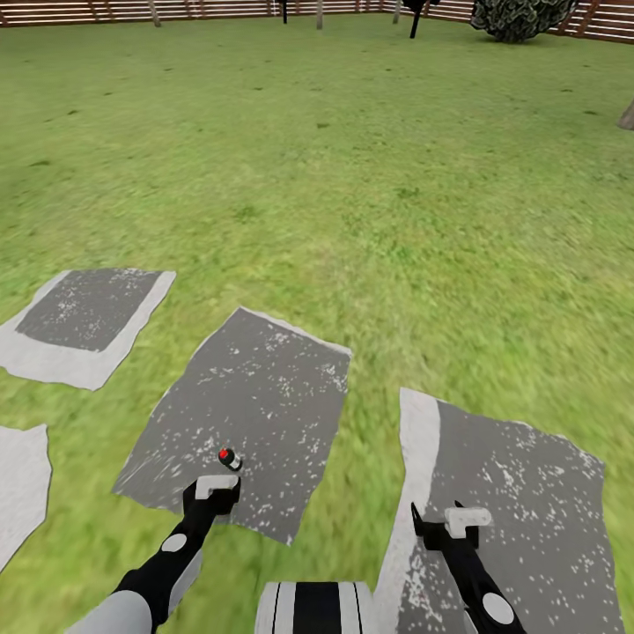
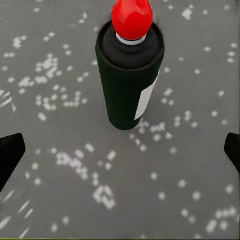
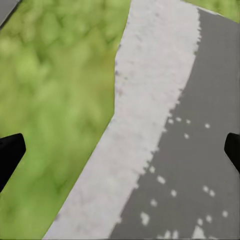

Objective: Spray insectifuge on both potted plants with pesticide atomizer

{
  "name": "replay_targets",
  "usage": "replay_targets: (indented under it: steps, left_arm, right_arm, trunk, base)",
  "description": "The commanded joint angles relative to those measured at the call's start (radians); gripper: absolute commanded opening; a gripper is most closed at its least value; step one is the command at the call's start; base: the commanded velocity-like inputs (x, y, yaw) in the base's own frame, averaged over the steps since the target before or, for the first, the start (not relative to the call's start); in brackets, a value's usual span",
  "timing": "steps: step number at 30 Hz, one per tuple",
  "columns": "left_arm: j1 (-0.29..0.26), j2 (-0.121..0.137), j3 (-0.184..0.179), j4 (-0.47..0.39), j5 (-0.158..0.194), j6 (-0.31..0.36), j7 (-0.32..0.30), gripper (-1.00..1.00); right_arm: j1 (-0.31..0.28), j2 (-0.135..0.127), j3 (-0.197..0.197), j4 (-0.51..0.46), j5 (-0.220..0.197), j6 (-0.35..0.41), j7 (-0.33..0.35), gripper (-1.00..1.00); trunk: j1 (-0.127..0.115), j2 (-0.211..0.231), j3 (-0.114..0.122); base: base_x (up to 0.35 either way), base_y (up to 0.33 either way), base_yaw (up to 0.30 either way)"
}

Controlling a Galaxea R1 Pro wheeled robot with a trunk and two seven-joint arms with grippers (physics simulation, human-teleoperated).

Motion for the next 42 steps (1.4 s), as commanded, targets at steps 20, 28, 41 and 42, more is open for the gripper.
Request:
replay_targets:
  steps: [20, 28, 41, 42]
  left_arm:
    - [0.000, 0.001, 0.001, -0.001, -0.002, -0.006, 0.001, 1.00]
    - [0.000, 0.006, -0.001, -0.001, -0.005, -0.006, 0.000, 1.00]
    - [0.000, 0.006, -0.001, 0.000, 0.000, -0.008, 0.001, 1.00]
    - [0.000, 0.006, -0.001, 0.000, 0.001, -0.008, 0.000, 1.00]
  right_arm:
    - [0.000, 0.000, 0.000, -0.001, 0.001, -0.004, 0.000, 1.00]
    - [0.000, 0.000, 0.000, -0.001, 0.001, -0.004, 0.000, 1.00]
    - [0.000, 0.000, 0.000, -0.001, 0.001, -0.004, 0.000, 1.00]
    - [0.000, 0.000, 0.000, -0.001, 0.001, -0.004, 0.000, 1.00]
  trunk:
    - [0.000, 0.000, -0.001]
    - [0.004, -0.002, -0.028]
    - [0.004, -0.002, -0.040]
    - [0.004, -0.002, -0.040]
  base:
    - [0.069, 0.000, 0.000]
    - [0.000, 0.000, 0.000]
    - [0.000, 0.015, 0.000]
    - [0.000, 0.158, 0.000]
